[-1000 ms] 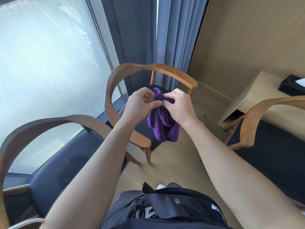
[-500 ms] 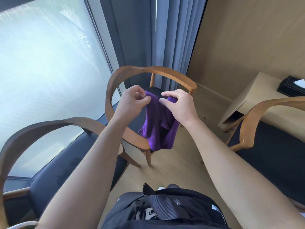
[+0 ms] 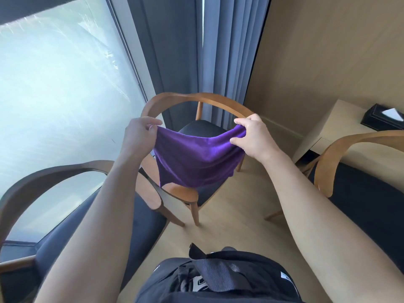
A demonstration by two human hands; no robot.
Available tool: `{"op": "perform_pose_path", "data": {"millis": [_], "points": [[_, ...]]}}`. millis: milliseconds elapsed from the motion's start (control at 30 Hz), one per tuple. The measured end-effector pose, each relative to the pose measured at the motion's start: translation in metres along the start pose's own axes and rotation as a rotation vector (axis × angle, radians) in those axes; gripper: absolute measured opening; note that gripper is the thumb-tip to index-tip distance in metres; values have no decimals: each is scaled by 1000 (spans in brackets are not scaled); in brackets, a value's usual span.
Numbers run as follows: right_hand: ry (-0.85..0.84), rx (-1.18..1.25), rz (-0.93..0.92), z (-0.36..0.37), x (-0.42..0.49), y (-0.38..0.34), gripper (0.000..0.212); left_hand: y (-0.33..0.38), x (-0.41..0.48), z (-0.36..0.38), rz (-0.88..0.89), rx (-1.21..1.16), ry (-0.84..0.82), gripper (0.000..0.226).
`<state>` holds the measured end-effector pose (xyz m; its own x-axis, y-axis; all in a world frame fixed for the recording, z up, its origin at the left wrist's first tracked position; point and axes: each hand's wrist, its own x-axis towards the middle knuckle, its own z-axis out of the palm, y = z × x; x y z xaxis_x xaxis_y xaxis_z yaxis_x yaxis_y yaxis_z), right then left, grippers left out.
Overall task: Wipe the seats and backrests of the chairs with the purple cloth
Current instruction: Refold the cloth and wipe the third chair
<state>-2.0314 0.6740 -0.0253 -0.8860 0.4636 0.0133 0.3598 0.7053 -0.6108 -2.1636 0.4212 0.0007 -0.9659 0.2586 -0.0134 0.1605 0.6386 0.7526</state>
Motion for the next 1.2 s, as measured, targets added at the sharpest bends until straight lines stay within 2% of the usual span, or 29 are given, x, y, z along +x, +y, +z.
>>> {"op": "perform_pose_path", "data": {"millis": [67,167,267,400,500,567,667,867,1000,1067,1133,1200], "points": [[-68,-119,5,0,0,3,58,-2,1,-4,21,65,-32,32],[-95,-247,24,-3,-1,10,42,-12,5,-11,48,246,-54,39],[-13,-195,48,-7,0,10,29,-18,8,-13,51,278,72,21],[67,-176,16,-4,1,0,34,-13,8,-9,106,304,101,10],[58,-134,-15,2,1,-10,27,1,3,-1,155,301,5,11],[62,-97,-10,7,1,-18,32,13,-3,8,153,250,-32,18],[27,-2,-1,15,1,-30,29,31,-13,24,163,172,-101,19],[-194,299,-64,21,-1,-41,13,54,-25,49,162,-11,-385,17],[-315,448,-132,18,-4,-32,29,55,-24,52,143,-87,-514,31],[-262,389,-149,19,-1,-27,31,52,-23,54,124,-127,-479,40],[-191,306,-170,20,2,-18,17,46,-20,55,122,-152,-329,45],[-173,285,-197,20,4,-13,19,39,-15,54,159,-39,-184,43]]}}
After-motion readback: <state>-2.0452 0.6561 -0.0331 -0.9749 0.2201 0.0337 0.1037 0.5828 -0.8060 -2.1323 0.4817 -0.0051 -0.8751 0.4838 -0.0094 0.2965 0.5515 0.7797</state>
